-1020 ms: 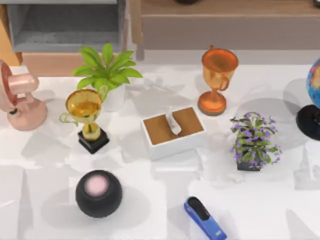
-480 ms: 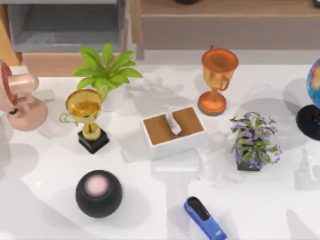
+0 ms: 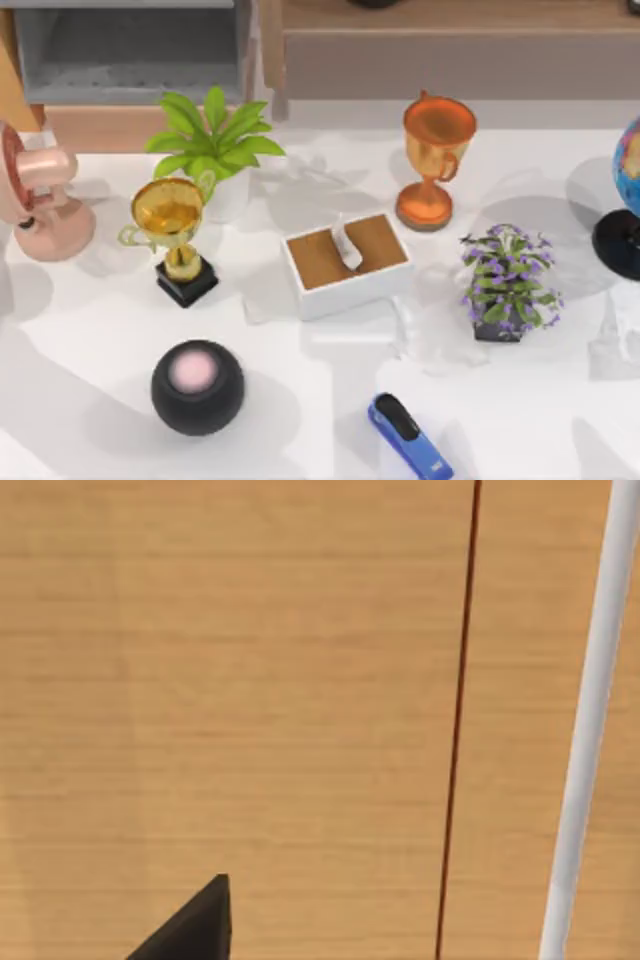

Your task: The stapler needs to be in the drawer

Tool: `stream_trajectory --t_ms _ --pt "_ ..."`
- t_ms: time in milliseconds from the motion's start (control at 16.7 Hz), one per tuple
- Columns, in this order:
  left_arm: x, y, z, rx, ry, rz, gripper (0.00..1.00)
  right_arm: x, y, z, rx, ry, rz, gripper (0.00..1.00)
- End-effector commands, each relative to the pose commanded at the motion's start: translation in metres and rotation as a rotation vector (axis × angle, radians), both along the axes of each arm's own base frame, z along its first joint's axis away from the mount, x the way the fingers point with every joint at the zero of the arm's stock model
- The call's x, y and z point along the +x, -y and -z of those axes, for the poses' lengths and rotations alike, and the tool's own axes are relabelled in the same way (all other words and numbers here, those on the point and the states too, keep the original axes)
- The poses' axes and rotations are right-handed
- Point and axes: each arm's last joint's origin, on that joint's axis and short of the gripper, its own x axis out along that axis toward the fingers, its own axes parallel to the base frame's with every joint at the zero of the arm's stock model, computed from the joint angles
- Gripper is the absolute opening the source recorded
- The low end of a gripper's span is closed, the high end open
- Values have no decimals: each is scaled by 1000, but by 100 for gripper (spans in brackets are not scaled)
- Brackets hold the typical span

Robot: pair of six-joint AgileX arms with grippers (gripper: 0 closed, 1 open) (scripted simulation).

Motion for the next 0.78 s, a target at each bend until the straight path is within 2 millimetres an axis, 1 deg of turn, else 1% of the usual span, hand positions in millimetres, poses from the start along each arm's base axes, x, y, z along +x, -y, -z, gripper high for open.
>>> stream_trajectory --t_ms 240,600,780 --pt "-1 -1 0 -2 -2 -4 100 0 0 0 0 0 0 100" --pt "24 0 0 0 0 0 100 0 0 0 0 0 0 100" --pt "25 0 0 0 0 0 100 0 0 0 0 0 0 100"
